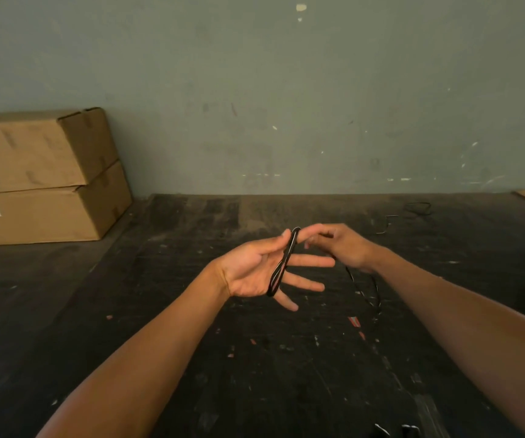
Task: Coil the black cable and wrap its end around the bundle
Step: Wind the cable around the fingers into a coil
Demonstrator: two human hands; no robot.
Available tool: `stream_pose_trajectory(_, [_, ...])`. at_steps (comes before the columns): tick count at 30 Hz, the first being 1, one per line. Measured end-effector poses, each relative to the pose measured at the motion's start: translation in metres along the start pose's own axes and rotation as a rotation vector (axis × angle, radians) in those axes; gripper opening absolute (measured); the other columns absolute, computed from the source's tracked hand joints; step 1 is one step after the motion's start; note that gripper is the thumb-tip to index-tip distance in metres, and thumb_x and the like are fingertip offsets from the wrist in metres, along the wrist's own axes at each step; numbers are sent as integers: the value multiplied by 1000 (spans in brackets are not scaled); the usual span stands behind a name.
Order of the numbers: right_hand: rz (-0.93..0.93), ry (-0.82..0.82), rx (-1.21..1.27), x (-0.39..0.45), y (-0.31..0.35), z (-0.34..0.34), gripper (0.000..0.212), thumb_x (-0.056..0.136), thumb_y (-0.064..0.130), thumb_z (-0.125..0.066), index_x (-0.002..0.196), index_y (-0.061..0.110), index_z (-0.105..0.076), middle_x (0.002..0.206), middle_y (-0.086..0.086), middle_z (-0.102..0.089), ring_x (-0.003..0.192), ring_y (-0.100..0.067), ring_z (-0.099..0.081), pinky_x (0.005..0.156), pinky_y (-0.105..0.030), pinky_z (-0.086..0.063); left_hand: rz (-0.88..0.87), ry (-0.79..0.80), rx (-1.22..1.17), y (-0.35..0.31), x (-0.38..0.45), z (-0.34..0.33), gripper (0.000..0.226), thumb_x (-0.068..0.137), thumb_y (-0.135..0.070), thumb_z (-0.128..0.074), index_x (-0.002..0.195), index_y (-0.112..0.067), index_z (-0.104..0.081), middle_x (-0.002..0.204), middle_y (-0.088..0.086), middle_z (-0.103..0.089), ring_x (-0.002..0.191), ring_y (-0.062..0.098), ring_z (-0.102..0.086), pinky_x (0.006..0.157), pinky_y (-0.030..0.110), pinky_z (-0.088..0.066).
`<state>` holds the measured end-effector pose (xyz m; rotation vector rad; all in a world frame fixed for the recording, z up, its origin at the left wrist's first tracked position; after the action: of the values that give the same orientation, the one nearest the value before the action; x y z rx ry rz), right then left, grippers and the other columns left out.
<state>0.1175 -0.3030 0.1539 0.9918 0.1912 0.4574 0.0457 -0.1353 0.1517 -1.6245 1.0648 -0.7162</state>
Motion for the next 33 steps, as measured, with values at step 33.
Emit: stream_pose_trajectory(33, [-68, -495, 46, 10, -7, 33, 33, 101, 29, -51, 96, 2, -70, 101, -7, -69, 98, -17, -58, 90, -34, -42, 44, 184, -73, -11, 14, -22, 50, 103, -52, -32, 150, -36, -39, 156, 11, -42, 142, 54, -25, 99, 79, -25])
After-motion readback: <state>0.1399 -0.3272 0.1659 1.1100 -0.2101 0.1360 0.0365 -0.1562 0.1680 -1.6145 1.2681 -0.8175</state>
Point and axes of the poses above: each hand's wrist, its own x-axis towards the middle knuckle, its own z-axis out of the back of the hand, y = z × x, the point moved 4 cm from there along x, towards the middle knuckle
